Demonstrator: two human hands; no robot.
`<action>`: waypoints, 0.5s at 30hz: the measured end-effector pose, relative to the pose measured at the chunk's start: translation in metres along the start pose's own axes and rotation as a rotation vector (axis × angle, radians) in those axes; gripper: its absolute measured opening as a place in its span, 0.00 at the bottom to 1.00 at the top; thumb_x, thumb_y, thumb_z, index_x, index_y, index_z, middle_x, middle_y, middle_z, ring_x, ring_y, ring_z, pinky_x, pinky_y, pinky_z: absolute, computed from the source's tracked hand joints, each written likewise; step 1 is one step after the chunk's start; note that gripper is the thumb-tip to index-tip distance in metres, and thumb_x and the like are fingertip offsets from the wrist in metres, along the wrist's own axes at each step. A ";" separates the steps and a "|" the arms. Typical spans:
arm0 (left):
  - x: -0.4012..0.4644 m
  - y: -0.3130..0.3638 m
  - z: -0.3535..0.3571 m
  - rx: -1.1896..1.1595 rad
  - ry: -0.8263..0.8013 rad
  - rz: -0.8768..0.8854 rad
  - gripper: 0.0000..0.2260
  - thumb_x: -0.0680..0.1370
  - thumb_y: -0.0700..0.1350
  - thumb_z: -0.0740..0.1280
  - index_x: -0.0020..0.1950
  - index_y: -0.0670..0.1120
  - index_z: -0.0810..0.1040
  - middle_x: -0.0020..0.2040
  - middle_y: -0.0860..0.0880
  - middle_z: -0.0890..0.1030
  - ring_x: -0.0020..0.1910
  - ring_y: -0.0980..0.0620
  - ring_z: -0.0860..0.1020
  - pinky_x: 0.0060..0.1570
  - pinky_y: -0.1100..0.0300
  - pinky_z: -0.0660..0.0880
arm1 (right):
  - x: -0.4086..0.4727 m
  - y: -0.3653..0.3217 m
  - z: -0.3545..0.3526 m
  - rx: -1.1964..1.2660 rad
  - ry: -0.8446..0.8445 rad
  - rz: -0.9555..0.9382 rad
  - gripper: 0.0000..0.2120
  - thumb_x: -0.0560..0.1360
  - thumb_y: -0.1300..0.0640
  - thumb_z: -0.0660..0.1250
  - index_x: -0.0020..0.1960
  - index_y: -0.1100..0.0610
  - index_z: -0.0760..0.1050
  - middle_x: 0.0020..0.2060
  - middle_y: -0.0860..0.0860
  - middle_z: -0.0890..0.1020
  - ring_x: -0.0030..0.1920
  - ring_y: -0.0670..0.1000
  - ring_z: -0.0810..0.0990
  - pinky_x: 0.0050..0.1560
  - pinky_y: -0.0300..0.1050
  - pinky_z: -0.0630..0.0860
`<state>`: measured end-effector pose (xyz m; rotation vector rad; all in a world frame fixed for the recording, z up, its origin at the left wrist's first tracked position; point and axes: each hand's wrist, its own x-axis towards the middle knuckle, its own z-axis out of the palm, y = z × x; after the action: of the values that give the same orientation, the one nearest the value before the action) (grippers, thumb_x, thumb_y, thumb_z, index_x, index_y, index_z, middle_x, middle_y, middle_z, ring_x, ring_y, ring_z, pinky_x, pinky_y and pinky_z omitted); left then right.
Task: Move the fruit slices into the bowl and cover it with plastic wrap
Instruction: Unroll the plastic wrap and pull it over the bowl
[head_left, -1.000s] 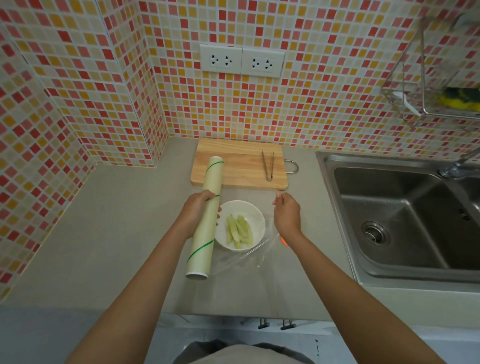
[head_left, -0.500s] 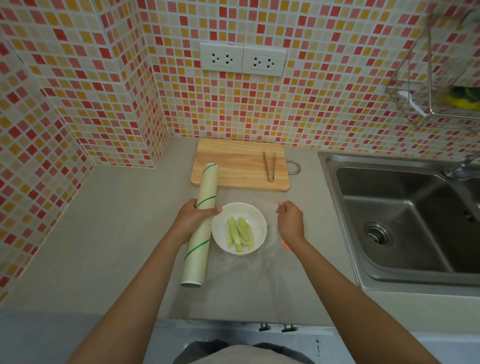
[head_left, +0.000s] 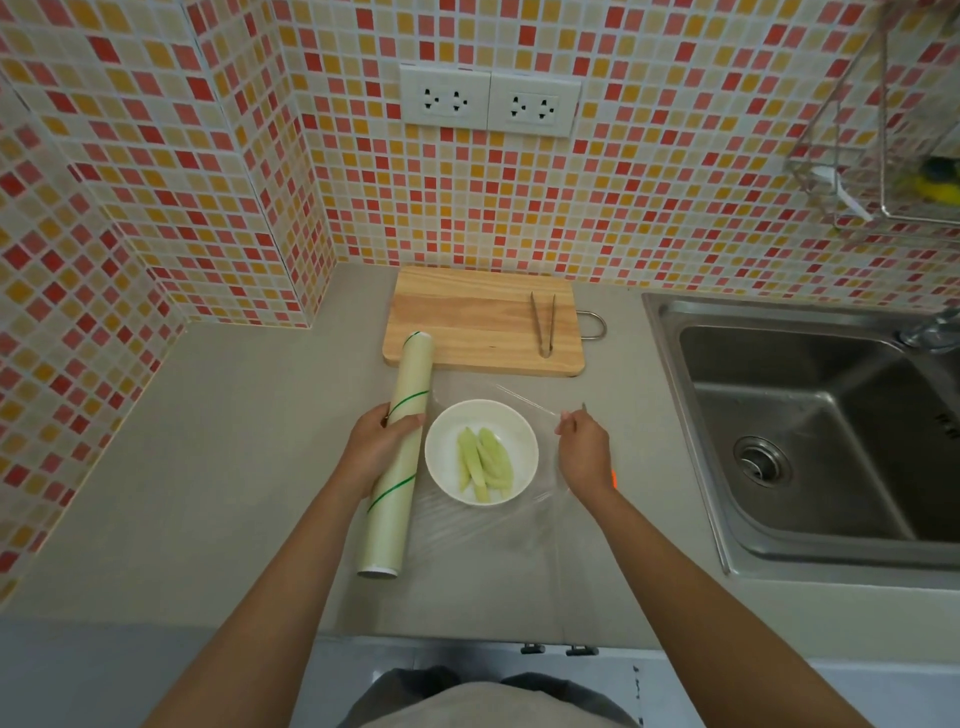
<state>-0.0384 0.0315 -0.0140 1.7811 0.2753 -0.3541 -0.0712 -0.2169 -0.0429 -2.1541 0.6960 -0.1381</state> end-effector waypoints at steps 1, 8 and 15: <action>0.000 -0.001 0.000 -0.001 0.000 0.001 0.05 0.76 0.45 0.68 0.49 0.46 0.78 0.39 0.49 0.80 0.35 0.52 0.77 0.33 0.59 0.72 | 0.000 0.002 0.001 -0.013 -0.005 0.005 0.19 0.82 0.56 0.53 0.47 0.68 0.76 0.47 0.62 0.81 0.49 0.62 0.79 0.46 0.48 0.72; -0.002 -0.008 0.001 -0.007 0.006 -0.042 0.09 0.77 0.47 0.65 0.53 0.44 0.77 0.43 0.47 0.79 0.37 0.51 0.77 0.32 0.59 0.71 | 0.000 0.008 0.010 -0.095 0.015 -0.026 0.17 0.82 0.57 0.54 0.47 0.68 0.76 0.44 0.62 0.82 0.45 0.61 0.79 0.43 0.48 0.72; -0.004 -0.009 0.007 -0.056 0.021 -0.074 0.10 0.78 0.47 0.64 0.56 0.43 0.75 0.43 0.48 0.78 0.37 0.52 0.77 0.34 0.58 0.72 | -0.004 0.010 0.022 -0.228 0.016 -0.055 0.16 0.82 0.56 0.53 0.48 0.67 0.73 0.41 0.63 0.82 0.43 0.64 0.79 0.40 0.50 0.71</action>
<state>-0.0462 0.0269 -0.0223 1.7237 0.3638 -0.3769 -0.0716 -0.2041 -0.0643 -2.3938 0.6897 -0.1100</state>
